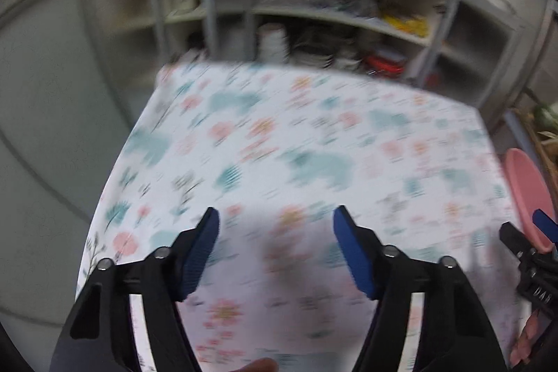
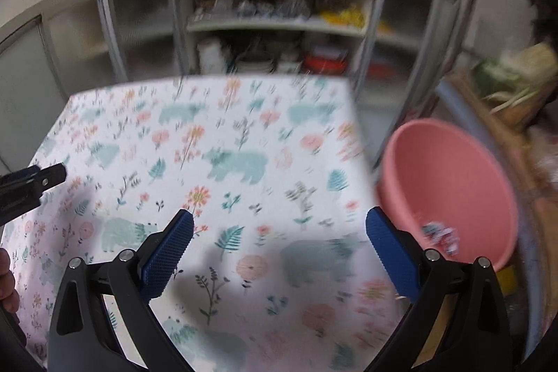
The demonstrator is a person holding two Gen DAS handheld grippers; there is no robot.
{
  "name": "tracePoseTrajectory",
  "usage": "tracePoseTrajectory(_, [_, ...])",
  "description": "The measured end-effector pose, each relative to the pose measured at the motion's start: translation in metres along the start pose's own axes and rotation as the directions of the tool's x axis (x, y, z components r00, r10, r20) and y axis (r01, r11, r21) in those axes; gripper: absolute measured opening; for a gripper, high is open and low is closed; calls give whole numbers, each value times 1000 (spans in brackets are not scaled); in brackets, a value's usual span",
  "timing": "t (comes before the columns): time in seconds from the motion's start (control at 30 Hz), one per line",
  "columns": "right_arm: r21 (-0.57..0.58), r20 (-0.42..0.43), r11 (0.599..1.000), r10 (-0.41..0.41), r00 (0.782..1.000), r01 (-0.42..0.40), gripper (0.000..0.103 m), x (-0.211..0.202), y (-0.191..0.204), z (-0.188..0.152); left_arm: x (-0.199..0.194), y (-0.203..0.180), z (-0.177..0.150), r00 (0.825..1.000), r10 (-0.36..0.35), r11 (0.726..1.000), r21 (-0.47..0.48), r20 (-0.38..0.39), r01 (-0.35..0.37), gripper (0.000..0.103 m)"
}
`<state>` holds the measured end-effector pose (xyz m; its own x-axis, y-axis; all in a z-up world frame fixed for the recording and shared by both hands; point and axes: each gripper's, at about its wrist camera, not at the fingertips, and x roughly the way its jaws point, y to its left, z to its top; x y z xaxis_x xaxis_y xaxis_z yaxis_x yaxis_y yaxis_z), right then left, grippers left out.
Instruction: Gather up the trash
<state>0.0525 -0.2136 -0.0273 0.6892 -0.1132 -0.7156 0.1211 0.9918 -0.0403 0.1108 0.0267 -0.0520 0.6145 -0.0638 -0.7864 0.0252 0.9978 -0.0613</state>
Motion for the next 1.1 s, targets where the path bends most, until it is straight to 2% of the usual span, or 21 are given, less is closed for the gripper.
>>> tracePoseTrajectory(0.1, [57, 24, 996, -62, 998, 61, 99, -22, -18, -8, -16, -38, 12, 994, -106, 993, 50, 13, 105, 58])
tracePoseTrajectory(0.2, [100, 21, 989, -115, 993, 113, 99, -36, -35, -18, -29, -78, 11, 985, -173, 978, 125, 27, 168, 57])
tracePoseTrajectory(0.3, [157, 12, 977, -147, 989, 144, 99, -47, -53, -26, -40, -126, 5, 969, -246, 947, 219, 18, 236, 57])
tracePoseTrajectory(0.43, [219, 4, 962, -169, 986, 164, 99, -56, -69, -37, -50, -163, -5, 955, -297, 913, 296, 8, 281, 57])
tracePoseTrajectory(0.73, [275, -19, 942, -193, 981, 191, 99, -60, -85, -45, -63, -194, -20, 944, -329, 875, 381, 13, 300, 56])
tracePoseTrajectory(1.1, [281, -21, 939, -199, 980, 197, 100, -60, -87, -43, -69, -195, -19, 938, -345, 865, 399, 32, 304, 56])
